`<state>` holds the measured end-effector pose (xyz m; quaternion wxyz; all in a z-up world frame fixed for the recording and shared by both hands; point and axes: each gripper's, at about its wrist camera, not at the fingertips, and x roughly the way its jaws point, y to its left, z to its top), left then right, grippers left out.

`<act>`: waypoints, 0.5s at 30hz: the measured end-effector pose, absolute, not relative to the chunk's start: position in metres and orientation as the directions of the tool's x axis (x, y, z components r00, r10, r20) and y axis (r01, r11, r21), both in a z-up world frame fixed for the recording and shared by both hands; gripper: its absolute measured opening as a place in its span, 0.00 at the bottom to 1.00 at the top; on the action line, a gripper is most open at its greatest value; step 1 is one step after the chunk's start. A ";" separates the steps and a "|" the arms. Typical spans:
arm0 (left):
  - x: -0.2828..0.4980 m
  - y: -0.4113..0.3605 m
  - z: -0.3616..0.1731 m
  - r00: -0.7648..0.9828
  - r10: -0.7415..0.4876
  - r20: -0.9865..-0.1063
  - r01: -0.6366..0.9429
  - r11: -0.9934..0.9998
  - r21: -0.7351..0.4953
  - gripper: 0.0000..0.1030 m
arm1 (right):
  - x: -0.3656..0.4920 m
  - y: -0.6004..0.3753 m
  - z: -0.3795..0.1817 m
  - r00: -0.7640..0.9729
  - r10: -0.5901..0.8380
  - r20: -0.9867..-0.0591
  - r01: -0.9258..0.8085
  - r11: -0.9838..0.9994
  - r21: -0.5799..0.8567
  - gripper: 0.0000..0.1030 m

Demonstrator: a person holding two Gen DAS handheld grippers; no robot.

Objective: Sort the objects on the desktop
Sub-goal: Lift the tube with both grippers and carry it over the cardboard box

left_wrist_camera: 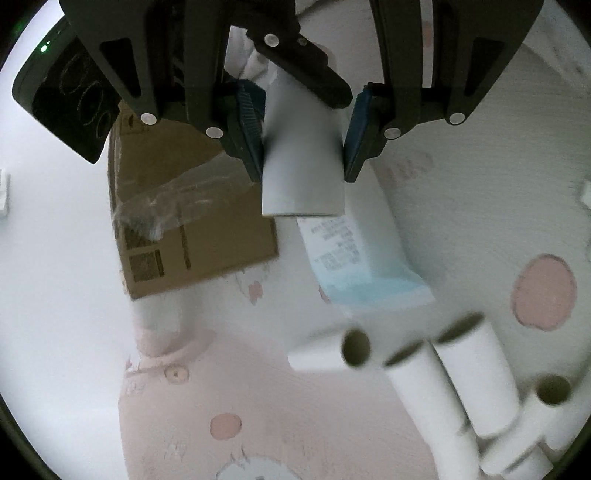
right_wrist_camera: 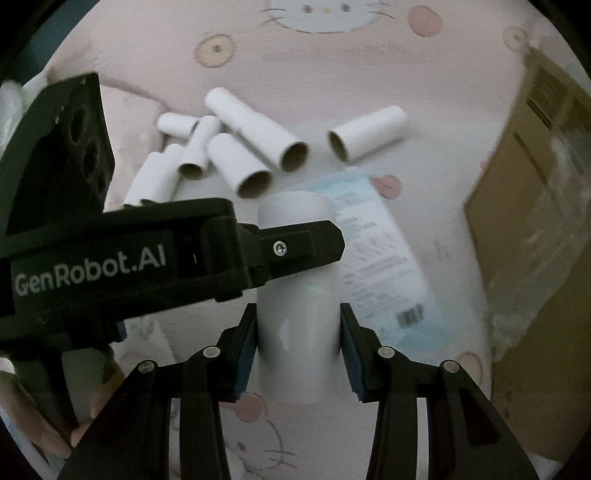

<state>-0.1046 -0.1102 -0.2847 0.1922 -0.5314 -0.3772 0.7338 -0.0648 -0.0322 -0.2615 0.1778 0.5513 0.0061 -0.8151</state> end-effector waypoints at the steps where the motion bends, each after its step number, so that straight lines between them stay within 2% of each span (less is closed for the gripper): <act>1: -0.107 -0.106 -0.287 -0.343 0.691 -0.636 0.119 -0.639 -0.760 0.45 | -0.064 -0.027 -0.259 -0.330 -0.284 -0.900 0.289 -0.938 0.190 0.38; 8: -0.112 -0.083 -0.289 -0.294 0.636 -0.714 0.098 -0.723 -0.684 0.45 | -0.068 -0.006 -0.266 -0.318 -0.272 -0.908 0.229 -0.952 0.205 0.38; 15: -0.114 -0.073 -0.278 -0.289 0.593 -0.752 0.060 -0.773 -0.632 0.45 | -0.072 0.010 -0.274 -0.290 -0.335 -0.897 0.167 -0.940 0.297 0.38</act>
